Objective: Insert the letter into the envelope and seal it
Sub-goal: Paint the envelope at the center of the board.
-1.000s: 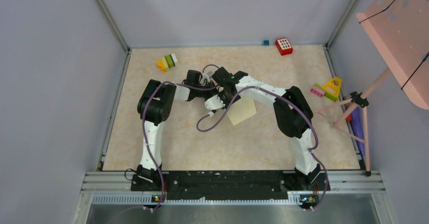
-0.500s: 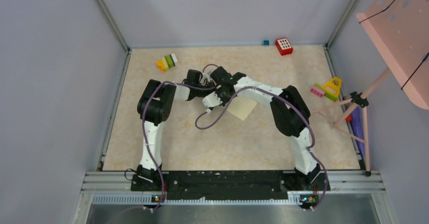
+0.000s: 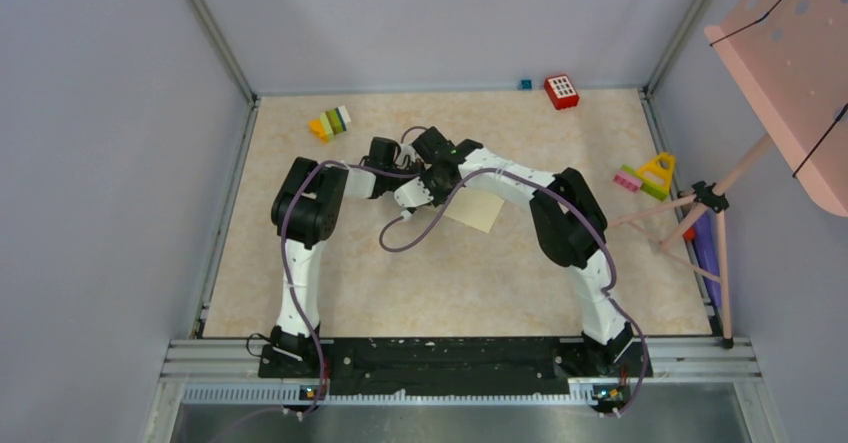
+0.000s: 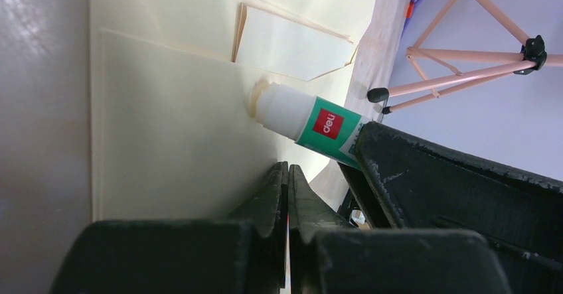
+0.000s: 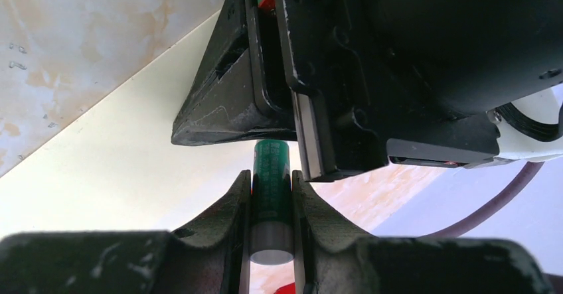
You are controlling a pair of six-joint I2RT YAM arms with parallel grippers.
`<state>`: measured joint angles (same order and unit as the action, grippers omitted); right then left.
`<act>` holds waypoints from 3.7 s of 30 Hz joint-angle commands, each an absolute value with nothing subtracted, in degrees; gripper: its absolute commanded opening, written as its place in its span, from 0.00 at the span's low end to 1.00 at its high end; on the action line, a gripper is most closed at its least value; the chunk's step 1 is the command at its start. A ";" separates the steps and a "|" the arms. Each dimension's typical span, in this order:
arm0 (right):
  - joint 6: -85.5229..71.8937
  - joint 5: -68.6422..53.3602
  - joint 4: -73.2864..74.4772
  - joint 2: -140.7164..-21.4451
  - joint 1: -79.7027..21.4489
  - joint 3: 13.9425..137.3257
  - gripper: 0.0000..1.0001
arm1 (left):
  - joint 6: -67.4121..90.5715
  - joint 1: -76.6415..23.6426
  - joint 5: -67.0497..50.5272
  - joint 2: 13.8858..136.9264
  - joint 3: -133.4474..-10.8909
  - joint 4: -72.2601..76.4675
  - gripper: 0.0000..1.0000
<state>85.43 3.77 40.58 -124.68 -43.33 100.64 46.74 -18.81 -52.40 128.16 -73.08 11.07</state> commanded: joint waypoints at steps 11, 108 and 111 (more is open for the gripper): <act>86.21 2.12 47.80 -119.72 -41.39 96.61 0.00 | 43.34 -18.59 -43.81 128.85 -72.44 6.24 0.00; 86.07 -0.28 51.48 -119.15 -44.18 95.20 0.00 | 40.39 -18.90 -39.87 128.38 -74.42 1.87 0.00; 86.26 1.93 50.19 -119.73 -43.63 95.08 0.00 | 40.41 -18.90 -39.83 128.32 -74.42 1.90 0.00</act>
